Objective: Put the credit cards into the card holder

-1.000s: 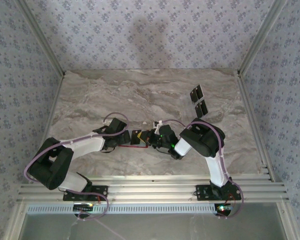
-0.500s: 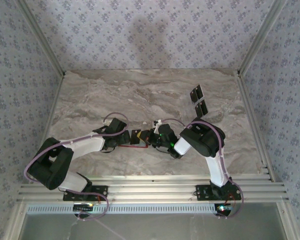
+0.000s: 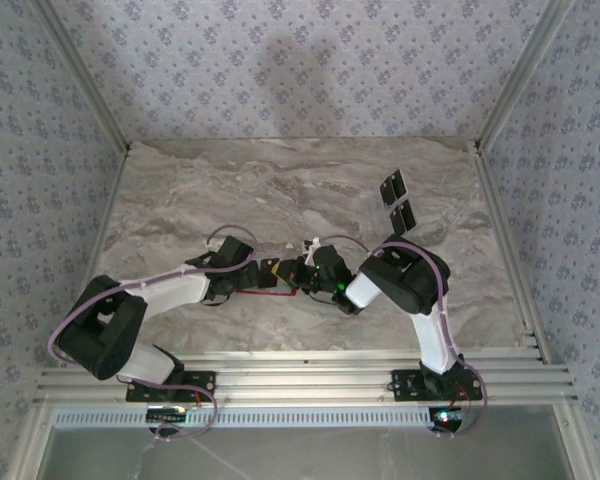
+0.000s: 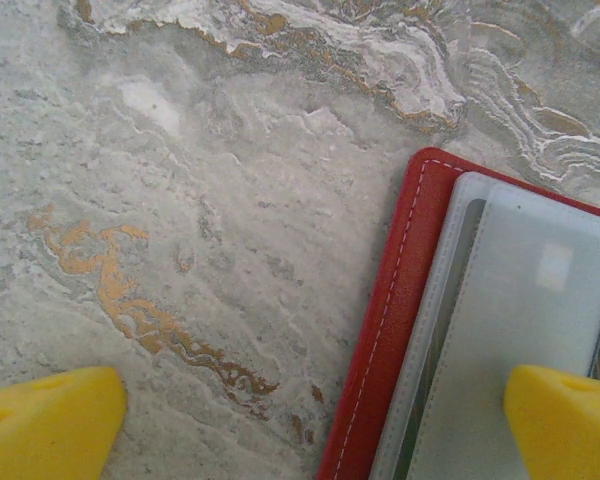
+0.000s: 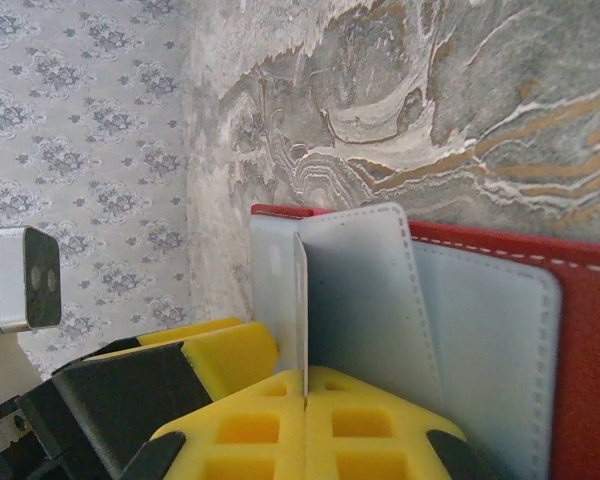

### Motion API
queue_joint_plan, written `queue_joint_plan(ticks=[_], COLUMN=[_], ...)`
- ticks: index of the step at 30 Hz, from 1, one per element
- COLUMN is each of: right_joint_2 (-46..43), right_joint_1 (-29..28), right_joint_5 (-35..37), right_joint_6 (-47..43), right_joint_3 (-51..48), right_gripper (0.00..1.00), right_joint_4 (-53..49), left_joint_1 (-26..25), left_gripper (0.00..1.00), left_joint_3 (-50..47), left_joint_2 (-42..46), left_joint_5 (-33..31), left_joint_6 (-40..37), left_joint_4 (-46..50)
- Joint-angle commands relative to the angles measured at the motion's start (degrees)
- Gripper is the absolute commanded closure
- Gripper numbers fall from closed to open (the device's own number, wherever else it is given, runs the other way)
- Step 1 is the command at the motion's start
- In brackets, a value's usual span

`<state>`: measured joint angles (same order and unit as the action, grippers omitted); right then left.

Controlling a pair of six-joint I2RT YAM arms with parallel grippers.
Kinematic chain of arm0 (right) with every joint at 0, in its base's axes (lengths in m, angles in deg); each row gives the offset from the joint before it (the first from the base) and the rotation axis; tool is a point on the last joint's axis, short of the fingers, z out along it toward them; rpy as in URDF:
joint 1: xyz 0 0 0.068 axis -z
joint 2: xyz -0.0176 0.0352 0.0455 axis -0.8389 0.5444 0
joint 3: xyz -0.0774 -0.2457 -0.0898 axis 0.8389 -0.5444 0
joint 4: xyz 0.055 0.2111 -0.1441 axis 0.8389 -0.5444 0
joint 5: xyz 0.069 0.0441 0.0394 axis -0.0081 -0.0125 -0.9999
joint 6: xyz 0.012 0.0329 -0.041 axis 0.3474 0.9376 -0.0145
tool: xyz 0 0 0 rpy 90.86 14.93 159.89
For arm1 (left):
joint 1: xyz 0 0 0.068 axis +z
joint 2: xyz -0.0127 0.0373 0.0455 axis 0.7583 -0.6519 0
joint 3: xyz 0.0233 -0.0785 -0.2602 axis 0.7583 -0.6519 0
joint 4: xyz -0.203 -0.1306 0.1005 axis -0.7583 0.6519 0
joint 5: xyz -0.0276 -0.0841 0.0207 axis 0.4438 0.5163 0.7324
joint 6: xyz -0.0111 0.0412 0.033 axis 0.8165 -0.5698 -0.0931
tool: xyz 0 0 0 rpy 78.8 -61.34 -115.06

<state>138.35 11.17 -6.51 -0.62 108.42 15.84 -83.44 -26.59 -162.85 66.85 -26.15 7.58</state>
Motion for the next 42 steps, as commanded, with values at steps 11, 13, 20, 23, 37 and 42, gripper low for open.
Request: queue_joint_plan(ticks=[11,13,20,23,37,42], right_joint_2=[2.4,2.4,1.7,0.1,-6.1,-7.4], right_joint_1=[-0.8,-1.0,-0.5,0.0,2.5,2.8], right_joint_5=[0.4,0.3,0.3,0.5,0.6,1.1], right_joint_6=[-1.7,-1.8,-1.8,-1.6,-3.4,-3.3], right_joint_3=[1.3,1.7,0.2,-1.7,-4.8,-4.9], right_gripper=[1.0,1.0,1.0,1.0,1.0,1.0], right_joint_4=[-9.8,-10.3,-9.3,-8.0,-8.0,-7.7], left_joint_1=[0.6,0.5,0.5,0.5,0.5,0.5], left_gripper=[0.01,0.01,0.01,0.01,0.01,0.01], left_joint_3=[-2.9,-2.8,-2.6,-2.5,-2.5,-2.5], left_joint_2=[-2.0,-1.9,-1.8,-1.7,-1.6,-1.5], left_joint_5=[0.3,0.4,0.5,0.5,0.3,0.3], left_joint_6=[0.9,0.9,0.9,1.0,1.0,1.0], left_joint_4=[4.7,4.7,4.8,5.0,5.1,5.1])
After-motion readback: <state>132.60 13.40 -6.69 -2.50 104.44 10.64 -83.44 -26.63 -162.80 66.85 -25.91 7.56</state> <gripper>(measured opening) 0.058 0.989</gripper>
